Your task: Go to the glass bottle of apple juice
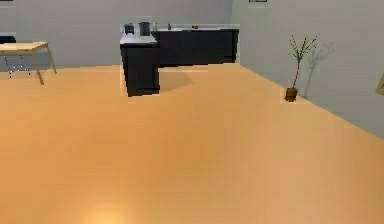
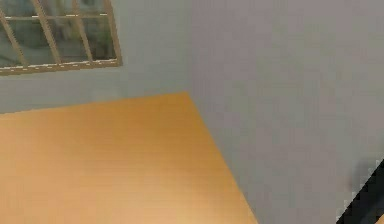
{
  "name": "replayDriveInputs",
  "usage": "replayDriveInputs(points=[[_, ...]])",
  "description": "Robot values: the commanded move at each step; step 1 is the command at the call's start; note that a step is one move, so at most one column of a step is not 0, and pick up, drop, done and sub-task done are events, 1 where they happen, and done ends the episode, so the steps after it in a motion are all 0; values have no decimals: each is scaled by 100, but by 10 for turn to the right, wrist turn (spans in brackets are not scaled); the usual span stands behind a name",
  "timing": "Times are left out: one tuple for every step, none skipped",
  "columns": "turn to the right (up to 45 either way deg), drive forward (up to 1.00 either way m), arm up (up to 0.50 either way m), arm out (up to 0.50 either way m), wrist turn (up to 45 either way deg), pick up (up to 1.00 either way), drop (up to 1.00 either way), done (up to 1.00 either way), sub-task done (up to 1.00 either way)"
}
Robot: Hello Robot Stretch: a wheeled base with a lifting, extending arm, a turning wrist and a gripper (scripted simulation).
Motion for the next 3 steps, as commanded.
replayDriveInputs(points=[[0,100,0,0,0,0,0,0,0],[0,100,0,0,0,0,0,0,0],[0,100,0,0,0,0,0,0,0]])
